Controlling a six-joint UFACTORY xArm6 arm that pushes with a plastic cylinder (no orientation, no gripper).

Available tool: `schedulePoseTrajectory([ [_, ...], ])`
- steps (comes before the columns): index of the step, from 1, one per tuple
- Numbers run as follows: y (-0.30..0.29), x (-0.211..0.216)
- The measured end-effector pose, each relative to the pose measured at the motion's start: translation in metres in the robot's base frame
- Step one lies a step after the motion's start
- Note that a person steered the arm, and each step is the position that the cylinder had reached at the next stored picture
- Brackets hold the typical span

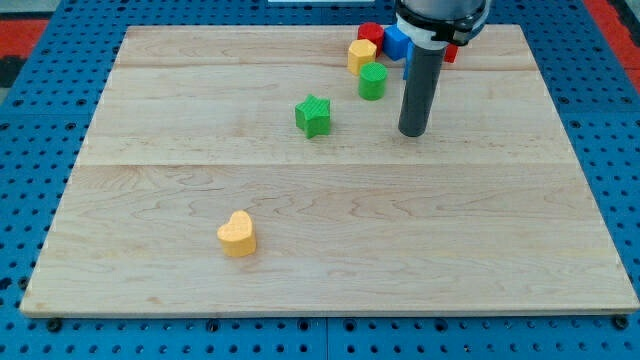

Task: Move the green star to the bottom right of the green circle

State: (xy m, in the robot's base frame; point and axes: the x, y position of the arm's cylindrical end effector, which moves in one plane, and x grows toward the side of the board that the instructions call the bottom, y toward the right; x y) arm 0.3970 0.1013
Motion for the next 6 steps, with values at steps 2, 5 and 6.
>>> schedulePoseTrajectory([
  [2, -0.096, 0.014],
  [5, -0.111, -0.044],
  [6, -0.027, -0.048],
])
